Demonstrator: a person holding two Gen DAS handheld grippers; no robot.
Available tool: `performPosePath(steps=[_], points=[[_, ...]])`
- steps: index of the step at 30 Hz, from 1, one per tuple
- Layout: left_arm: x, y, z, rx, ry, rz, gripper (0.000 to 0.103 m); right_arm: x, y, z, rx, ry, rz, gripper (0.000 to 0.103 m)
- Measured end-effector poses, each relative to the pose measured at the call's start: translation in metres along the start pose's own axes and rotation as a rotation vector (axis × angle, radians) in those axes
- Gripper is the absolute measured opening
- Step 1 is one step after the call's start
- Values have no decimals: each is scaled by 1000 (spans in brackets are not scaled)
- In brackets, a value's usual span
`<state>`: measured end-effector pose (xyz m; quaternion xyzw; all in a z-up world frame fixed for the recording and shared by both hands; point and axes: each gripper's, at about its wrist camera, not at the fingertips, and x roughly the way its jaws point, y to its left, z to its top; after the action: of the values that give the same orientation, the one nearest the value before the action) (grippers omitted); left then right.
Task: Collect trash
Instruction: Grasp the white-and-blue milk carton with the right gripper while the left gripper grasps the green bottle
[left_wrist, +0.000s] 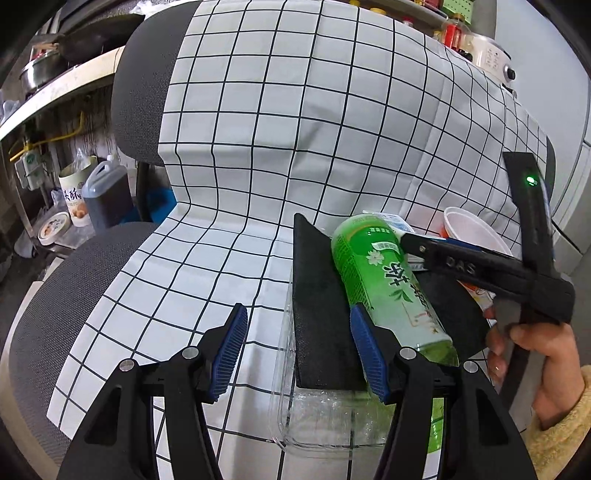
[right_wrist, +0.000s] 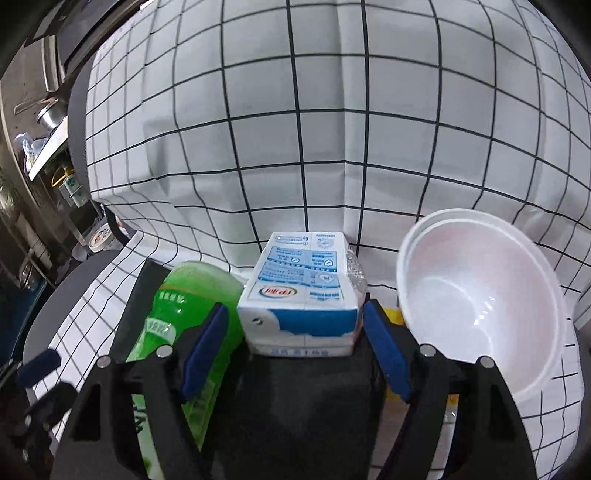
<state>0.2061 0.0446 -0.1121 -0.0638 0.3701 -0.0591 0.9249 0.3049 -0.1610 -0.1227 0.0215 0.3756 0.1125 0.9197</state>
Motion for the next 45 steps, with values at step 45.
performPosePath(steps=[45], points=[[62,-110,20,195,227,151,58,-179,-78,-179,80,-117,-233,83]])
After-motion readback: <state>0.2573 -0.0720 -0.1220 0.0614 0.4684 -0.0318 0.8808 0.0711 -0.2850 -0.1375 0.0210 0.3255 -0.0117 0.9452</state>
